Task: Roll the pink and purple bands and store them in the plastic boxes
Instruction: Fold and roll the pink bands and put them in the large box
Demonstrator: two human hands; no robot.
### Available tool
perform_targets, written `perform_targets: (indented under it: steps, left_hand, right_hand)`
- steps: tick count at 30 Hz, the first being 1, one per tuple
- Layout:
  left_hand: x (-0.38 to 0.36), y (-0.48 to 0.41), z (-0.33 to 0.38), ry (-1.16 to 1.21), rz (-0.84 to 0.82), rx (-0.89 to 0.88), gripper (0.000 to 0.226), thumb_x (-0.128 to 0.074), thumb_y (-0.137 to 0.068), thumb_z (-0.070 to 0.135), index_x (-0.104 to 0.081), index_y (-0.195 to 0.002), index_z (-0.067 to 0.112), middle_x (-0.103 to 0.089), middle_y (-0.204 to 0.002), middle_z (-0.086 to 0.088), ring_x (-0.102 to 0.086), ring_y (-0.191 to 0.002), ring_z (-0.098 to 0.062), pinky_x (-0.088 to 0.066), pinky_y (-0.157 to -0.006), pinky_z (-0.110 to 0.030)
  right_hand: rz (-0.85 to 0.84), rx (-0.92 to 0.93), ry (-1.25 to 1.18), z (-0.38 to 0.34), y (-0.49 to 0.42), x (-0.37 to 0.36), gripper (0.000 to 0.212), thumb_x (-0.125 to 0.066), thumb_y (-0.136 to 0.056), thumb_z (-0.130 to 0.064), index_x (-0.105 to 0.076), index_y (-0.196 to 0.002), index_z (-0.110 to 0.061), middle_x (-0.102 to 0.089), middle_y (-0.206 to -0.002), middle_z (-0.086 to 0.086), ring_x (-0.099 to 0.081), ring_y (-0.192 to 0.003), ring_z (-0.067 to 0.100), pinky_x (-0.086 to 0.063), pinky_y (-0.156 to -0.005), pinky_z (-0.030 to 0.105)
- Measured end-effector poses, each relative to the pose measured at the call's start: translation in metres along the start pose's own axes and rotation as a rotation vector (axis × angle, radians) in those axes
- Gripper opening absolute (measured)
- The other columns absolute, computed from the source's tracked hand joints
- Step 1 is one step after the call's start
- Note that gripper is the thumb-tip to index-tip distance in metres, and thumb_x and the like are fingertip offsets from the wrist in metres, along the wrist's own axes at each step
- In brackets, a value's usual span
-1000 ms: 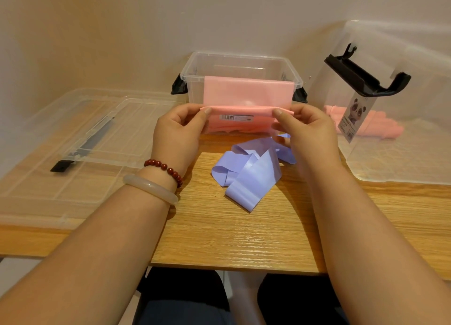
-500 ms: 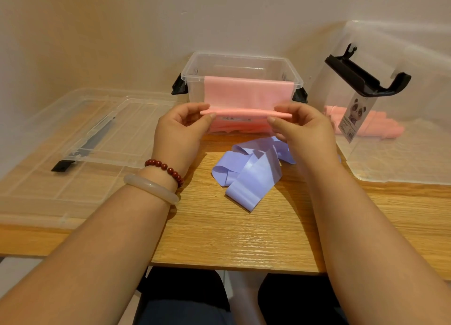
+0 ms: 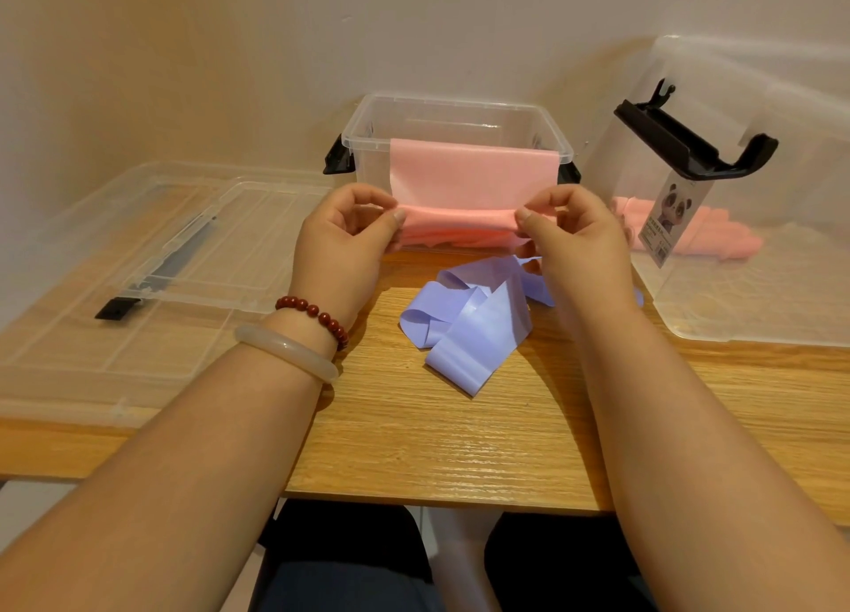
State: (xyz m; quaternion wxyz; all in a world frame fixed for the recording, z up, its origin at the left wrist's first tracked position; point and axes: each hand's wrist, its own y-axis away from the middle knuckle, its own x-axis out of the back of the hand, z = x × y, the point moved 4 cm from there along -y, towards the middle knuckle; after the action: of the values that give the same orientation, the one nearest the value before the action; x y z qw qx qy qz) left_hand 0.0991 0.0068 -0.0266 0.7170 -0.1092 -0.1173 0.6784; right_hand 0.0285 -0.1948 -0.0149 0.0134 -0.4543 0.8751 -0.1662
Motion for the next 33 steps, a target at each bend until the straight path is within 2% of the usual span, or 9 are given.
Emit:
perform_targets:
  steps: [2, 5, 13, 18, 23, 25, 27, 30, 33]
  left_hand:
    - [0.0009, 0.0000, -0.0008, 0.011, 0.007, 0.013, 0.016, -0.066, -0.089, 0.007, -0.067, -0.085, 0.023, -0.067, -0.078, 0.002, -0.065, -0.069, -0.007, -0.059, -0.078, -0.030]
    - [0.0010, 0.0012, -0.0012, 0.013, -0.006, 0.025, 0.015, -0.069, -0.087, 0.012, -0.070, -0.094, 0.025, -0.070, -0.089, -0.001, -0.067, -0.082, -0.011, -0.057, -0.084, -0.029]
    - [-0.0007, -0.0008, -0.0019, -0.036, -0.017, 0.010, 0.011, -0.066, -0.091, 0.019, -0.071, -0.091, 0.029, -0.070, -0.089, 0.003, -0.067, -0.091, -0.015, -0.055, -0.090, -0.039]
    - [-0.0010, 0.0006, -0.0021, -0.015, -0.013, 0.025, 0.011, -0.070, -0.087, 0.014, -0.071, -0.090, 0.024, -0.071, -0.090, -0.002, -0.069, -0.091, -0.019, -0.056, -0.089, -0.038]
    - [-0.0006, 0.0013, -0.0001, -0.008, 0.001, -0.008, 0.015, -0.067, -0.088, 0.010, -0.066, -0.087, 0.025, -0.067, -0.075, 0.002, -0.066, -0.071, -0.013, -0.059, -0.080, -0.036]
    - [0.0006, 0.0009, -0.0008, 0.009, 0.010, 0.000, 0.014, -0.067, -0.089, 0.012, -0.069, -0.087, 0.025, -0.068, -0.077, 0.002, -0.065, -0.072, -0.010, -0.059, -0.081, -0.035]
    - [0.0009, 0.0008, -0.0012, 0.021, 0.000, 0.001, 0.013, -0.070, -0.087, 0.015, -0.071, -0.091, 0.027, -0.070, -0.086, -0.002, -0.067, -0.080, -0.013, -0.057, -0.084, -0.035]
    - [-0.0001, 0.0003, -0.0019, -0.005, -0.020, -0.006, 0.019, -0.071, -0.086, 0.015, -0.069, -0.097, 0.031, -0.071, -0.100, -0.008, -0.067, -0.094, -0.019, -0.056, -0.087, -0.030]
    - [-0.0002, 0.0003, -0.0005, -0.007, -0.013, -0.018, 0.016, -0.067, -0.090, 0.016, -0.070, -0.096, 0.031, -0.070, -0.100, -0.006, -0.067, -0.093, -0.016, -0.056, -0.088, -0.032]
  right_hand:
    - [-0.026, -0.022, -0.018, 0.0015, -0.0001, -0.0007, 0.010, -0.072, -0.088, -0.018, -0.065, -0.089, -0.024, -0.068, -0.090, 0.004, -0.067, -0.074, 0.011, -0.051, -0.061, 0.023]
    - [-0.038, -0.040, -0.014, 0.0026, -0.0004, 0.0003, 0.018, -0.076, -0.084, -0.019, -0.068, -0.099, -0.024, -0.069, -0.096, 0.001, -0.068, -0.088, 0.015, -0.052, -0.066, 0.021]
    - [-0.010, -0.051, -0.053, -0.0007, 0.0012, 0.0006, 0.006, -0.069, -0.090, -0.019, -0.069, -0.087, -0.024, -0.071, -0.091, 0.005, -0.071, -0.084, 0.015, -0.054, -0.064, 0.023]
    - [0.024, -0.062, -0.088, 0.0009, 0.0020, -0.0003, 0.014, -0.063, -0.089, -0.009, -0.062, -0.084, -0.023, -0.064, -0.083, 0.006, -0.067, -0.073, 0.020, -0.054, -0.060, 0.029]
    - [0.008, -0.025, -0.114, -0.0027, 0.0043, -0.0004, 0.014, -0.061, -0.092, -0.009, -0.060, -0.085, -0.021, -0.061, -0.065, -0.003, -0.060, -0.060, 0.011, -0.050, -0.056, 0.025]
    - [-0.016, -0.032, -0.119, -0.0046, 0.0052, -0.0010, 0.004, -0.067, -0.091, -0.016, -0.064, -0.090, -0.018, -0.066, -0.070, -0.003, -0.063, -0.062, 0.009, -0.051, -0.056, 0.023]
    - [-0.018, -0.044, -0.104, -0.0038, 0.0048, -0.0002, 0.009, -0.071, -0.089, -0.018, -0.065, -0.097, -0.018, -0.070, -0.083, 0.003, -0.066, -0.067, 0.008, -0.051, -0.057, 0.019]
    - [0.016, -0.024, -0.072, -0.0034, 0.0035, 0.0013, 0.007, -0.070, -0.089, -0.018, -0.066, -0.089, -0.023, -0.071, -0.085, 0.006, -0.069, -0.075, 0.015, -0.049, -0.056, 0.018]
    - [0.036, -0.009, -0.056, -0.0042, 0.0038, 0.0011, 0.011, -0.070, -0.090, -0.021, -0.065, -0.080, -0.025, -0.071, -0.083, 0.004, -0.071, -0.079, 0.017, -0.050, -0.057, 0.021]
